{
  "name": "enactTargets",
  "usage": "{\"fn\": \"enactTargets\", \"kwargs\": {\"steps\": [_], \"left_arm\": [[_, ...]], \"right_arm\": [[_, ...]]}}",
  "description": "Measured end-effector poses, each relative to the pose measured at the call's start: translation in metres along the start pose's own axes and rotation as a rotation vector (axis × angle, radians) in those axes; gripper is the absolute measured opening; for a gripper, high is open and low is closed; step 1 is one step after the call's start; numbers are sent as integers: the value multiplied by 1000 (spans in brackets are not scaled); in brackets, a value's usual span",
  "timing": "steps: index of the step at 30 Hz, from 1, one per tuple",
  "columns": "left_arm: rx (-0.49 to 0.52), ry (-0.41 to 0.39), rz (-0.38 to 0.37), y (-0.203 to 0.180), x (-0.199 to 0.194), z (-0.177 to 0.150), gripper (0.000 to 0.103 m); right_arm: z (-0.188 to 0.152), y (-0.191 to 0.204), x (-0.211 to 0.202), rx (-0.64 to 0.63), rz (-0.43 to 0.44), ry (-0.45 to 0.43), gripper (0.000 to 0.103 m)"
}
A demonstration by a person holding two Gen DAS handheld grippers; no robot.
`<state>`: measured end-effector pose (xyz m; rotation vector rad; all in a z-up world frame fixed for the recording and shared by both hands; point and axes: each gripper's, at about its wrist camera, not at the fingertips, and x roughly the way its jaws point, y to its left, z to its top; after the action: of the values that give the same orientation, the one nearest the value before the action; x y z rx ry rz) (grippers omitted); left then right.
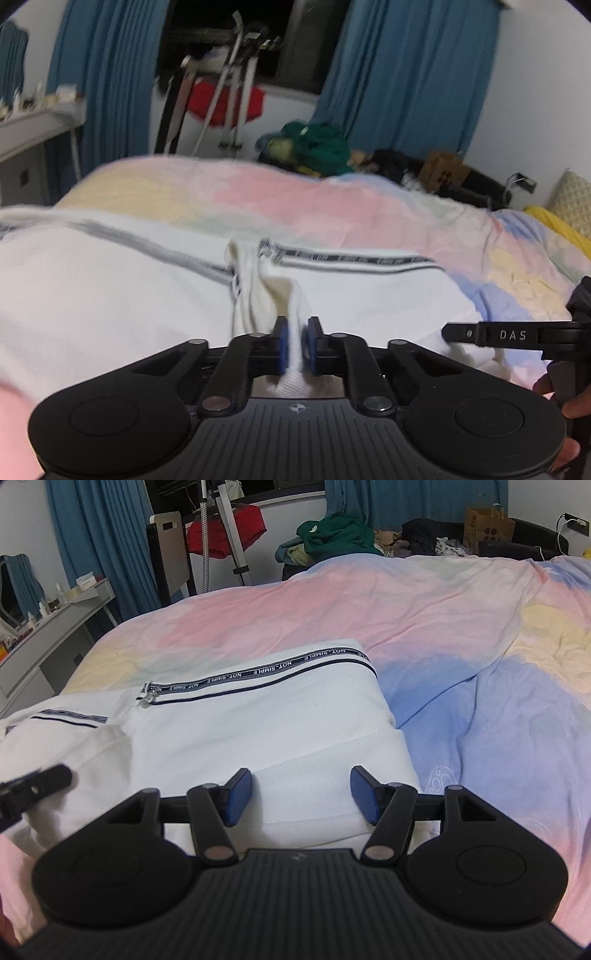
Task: Fold clothes
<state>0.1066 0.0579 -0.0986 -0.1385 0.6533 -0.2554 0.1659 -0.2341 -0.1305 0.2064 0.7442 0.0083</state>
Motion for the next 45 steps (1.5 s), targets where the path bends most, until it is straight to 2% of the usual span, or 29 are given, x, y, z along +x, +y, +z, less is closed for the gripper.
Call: {"fn": "enactTargets", "kwargs": {"steps": [5, 8, 12, 17, 20, 22, 23, 24, 26, 27, 28, 31, 34, 39, 41, 45], "left_arm": [[-20, 121, 75, 4, 8, -13, 6], [7, 143, 101, 2, 20, -19, 6], [-8, 122, 86, 4, 20, -18, 7], [-6, 77, 73, 4, 10, -14, 11], [7, 49, 76, 2, 0, -13, 22], [12, 35, 97, 2, -7, -12, 41], [2, 33, 108, 3, -12, -12, 44], [-19, 30, 112, 6, -17, -12, 50], [-66, 27, 123, 12, -26, -11, 68], [-93, 28, 141, 16, -30, -10, 82], [-116, 28, 164, 19, -33, -10, 85], [-183, 34, 234, 29, -44, -7, 86], [-275, 38, 246, 46, -57, -3, 87], [-498, 56, 265, 88, -72, 0, 91], [-585, 85, 271, 107, -70, -3, 91], [-729, 140, 342, 143, -48, -7, 90]], "right_arm": [[2, -1, -7, 3, 3, -26, 62], [2, 4, -8, -40, -9, -46, 61], [-6, 5, 9, -69, -20, -12, 62], [-9, 4, 11, -50, -17, -23, 63], [-10, 5, 10, -60, -19, -30, 63], [-9, 6, 10, -56, -23, -27, 63], [-9, 7, 10, -54, -25, -25, 63], [-8, 7, 10, -53, -26, -23, 63], [-7, 6, 8, -51, -21, -21, 63], [-7, 5, 8, -49, -16, -19, 63], [-7, 3, 7, -43, -10, -18, 63], [-7, -3, 3, -20, 12, -13, 62], [-6, -10, -1, 11, 31, -6, 61], [-5, -16, -4, 51, 48, 1, 61], [-5, -14, -4, 41, 43, 2, 61], [-5, -13, -3, 29, 37, 2, 62]]}}
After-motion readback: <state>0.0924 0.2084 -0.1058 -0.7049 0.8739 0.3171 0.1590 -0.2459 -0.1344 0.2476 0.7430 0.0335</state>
